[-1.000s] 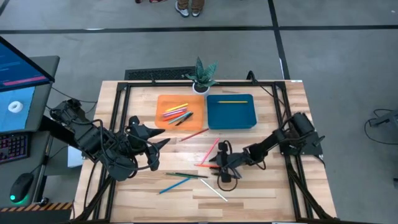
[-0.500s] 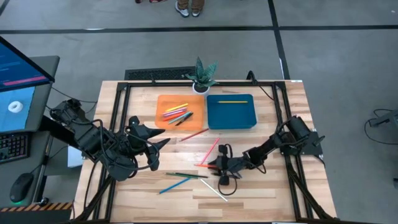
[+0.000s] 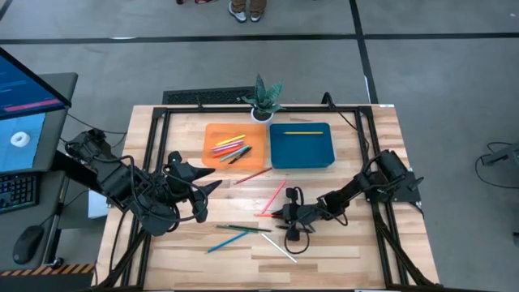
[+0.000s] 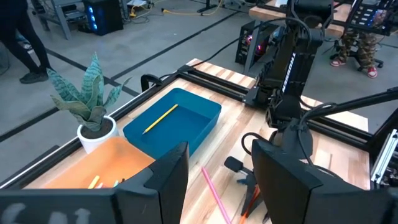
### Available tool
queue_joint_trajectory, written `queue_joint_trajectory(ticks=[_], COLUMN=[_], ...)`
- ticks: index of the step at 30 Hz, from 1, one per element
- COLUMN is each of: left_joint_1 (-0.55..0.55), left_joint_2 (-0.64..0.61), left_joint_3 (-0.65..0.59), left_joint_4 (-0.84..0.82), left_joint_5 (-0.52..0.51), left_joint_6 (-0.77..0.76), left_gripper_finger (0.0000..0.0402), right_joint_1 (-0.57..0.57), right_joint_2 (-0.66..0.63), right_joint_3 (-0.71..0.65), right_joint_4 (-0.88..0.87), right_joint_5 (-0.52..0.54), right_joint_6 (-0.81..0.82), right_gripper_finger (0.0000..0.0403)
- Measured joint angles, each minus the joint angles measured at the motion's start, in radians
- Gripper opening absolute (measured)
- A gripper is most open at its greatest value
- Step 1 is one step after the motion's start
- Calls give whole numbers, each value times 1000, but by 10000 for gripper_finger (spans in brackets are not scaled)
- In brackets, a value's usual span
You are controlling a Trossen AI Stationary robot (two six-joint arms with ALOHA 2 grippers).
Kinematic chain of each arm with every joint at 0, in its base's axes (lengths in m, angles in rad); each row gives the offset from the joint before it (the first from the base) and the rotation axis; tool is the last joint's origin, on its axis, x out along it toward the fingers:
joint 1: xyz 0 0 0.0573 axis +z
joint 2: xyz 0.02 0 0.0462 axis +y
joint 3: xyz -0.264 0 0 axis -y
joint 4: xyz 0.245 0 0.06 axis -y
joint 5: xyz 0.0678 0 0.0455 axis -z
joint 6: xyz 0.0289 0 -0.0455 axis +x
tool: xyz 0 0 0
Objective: Sort pens & pencils
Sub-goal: Put the orange pencil into the blue bin
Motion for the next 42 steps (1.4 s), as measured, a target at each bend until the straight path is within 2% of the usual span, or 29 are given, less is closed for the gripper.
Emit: queue_joint_trajectory(ticks=[10, 26, 34, 42], left_joint_1=[0, 0, 0, 0], left_joint_2=[0, 0, 0, 0], left_joint_3=[0, 0, 0, 0], left_joint_4=[3, 4, 4, 3], left_joint_5=[0, -2, -2, -2], left_joint_6=[1, 20, 28, 28], left_gripper_finger=[167, 167, 167, 167], right_joint_1=[6, 9, 9, 9], right_joint_2=[-244, -865, -1020, -1067], right_joint_3=[-3, 1, 2, 2], right_joint_4=[-48, 58, 258, 384], right_joint_5=[-2, 1, -3, -47], right_joint_6=[77, 121, 108, 103], right_gripper_finger=[24, 33, 34, 33])
